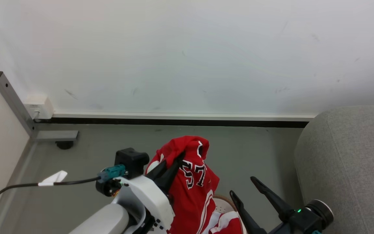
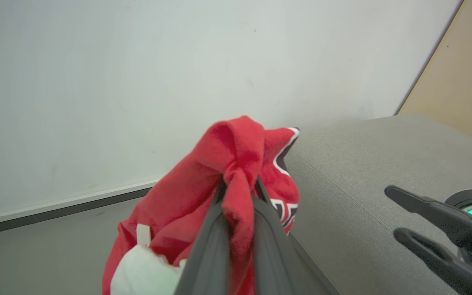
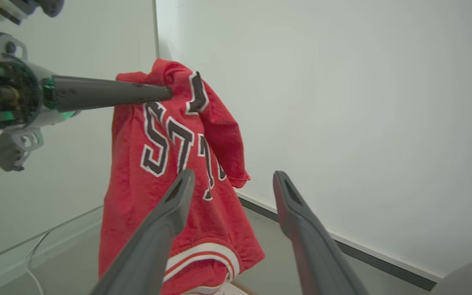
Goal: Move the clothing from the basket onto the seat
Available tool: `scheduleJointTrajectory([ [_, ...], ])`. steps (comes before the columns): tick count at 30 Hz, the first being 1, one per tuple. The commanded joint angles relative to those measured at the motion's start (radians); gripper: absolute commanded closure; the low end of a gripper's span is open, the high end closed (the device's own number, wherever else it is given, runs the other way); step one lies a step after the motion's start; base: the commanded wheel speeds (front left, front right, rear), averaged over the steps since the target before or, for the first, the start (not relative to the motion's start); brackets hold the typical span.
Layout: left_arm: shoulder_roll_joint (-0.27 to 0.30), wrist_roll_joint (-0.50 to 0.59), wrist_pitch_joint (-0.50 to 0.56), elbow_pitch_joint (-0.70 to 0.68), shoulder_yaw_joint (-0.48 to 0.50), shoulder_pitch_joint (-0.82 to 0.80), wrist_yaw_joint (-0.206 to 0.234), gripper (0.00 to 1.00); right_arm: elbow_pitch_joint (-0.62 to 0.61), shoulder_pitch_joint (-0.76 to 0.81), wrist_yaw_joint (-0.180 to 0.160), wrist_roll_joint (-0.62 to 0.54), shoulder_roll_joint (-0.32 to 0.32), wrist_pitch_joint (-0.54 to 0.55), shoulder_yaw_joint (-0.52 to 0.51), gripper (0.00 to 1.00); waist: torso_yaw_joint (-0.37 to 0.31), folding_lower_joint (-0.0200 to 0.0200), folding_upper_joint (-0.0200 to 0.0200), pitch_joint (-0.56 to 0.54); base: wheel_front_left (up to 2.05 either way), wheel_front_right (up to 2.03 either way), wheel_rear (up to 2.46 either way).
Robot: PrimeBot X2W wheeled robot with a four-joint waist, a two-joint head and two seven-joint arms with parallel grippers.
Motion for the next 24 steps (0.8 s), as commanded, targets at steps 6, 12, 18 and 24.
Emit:
scheduleJointTrajectory([
  [6,-0.011,0.011,0.016,-0.031,-0.015,-0.016,-0.004,1.00,0.120,-0.141,-0.002,0.079,-0.018,0.001,0.157,0.00,0.011,0.0001,-0.0001,0.003,0.00,0.00,0.00],
  [12,-0.031,0.013,0.032,-0.055,-0.043,-0.027,-0.018,1.00,0.243,-0.254,-0.002,0.151,-0.003,0.001,0.262,0.00,0.026,0.0001,-0.0001,0.000,0.00,0.00,0.00],
  [18,-0.055,-0.008,0.050,-0.093,-0.068,-0.024,-0.034,1.00,0.322,-0.322,-0.002,0.241,0.026,0.001,0.331,0.00,0.040,0.0001,-0.0001,-0.004,0.00,0.00,0.00],
  [24,-0.076,-0.023,0.060,-0.108,-0.080,-0.031,-0.044,1.00,0.337,-0.360,-0.002,0.350,0.027,0.001,0.416,1.00,0.057,0.0001,-0.0001,-0.007,0.00,0.00,0.00],
])
